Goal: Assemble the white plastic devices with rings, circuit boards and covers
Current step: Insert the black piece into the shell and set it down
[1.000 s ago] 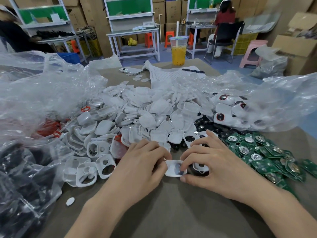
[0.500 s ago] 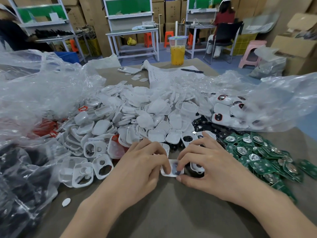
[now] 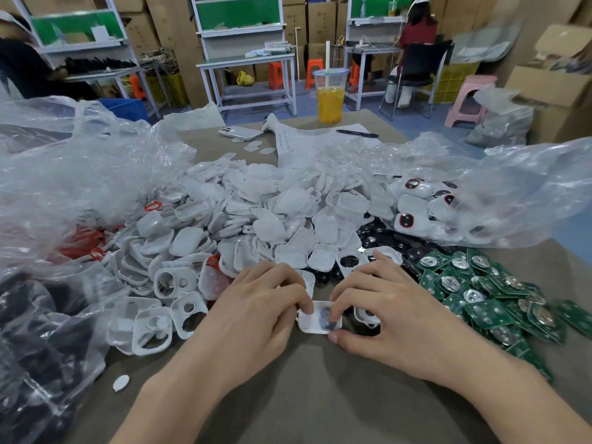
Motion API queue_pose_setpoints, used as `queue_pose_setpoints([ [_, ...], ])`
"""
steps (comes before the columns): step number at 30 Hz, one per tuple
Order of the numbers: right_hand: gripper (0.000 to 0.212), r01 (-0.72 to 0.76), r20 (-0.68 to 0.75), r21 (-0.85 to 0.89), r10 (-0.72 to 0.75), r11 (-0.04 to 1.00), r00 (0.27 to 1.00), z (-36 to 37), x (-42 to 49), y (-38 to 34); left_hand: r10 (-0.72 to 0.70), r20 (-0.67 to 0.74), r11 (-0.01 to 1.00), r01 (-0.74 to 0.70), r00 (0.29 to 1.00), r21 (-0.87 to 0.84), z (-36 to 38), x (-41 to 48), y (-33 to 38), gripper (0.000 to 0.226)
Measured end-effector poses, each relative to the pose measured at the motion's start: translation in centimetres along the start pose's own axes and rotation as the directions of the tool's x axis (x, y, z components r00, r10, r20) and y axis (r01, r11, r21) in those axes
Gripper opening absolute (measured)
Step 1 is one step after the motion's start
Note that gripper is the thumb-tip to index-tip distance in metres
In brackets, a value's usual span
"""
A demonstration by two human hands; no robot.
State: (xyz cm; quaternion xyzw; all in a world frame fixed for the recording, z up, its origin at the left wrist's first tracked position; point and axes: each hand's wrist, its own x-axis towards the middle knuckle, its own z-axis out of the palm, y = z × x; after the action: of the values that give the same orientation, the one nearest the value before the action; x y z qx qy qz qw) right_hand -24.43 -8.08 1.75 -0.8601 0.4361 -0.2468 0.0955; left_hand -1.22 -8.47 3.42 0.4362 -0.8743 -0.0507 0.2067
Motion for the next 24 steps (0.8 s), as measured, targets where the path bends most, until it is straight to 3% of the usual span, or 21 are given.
queue_pose_setpoints([
  [24, 0.013, 0.026, -0.013, -0.017, -0.026, 1.0, 1.0, -0.01, -0.14, 0.04, 0.013, -0.012, 0.998, -0.012, 1.0, 0.058, 0.24, 0.11, -0.24, 0.023],
])
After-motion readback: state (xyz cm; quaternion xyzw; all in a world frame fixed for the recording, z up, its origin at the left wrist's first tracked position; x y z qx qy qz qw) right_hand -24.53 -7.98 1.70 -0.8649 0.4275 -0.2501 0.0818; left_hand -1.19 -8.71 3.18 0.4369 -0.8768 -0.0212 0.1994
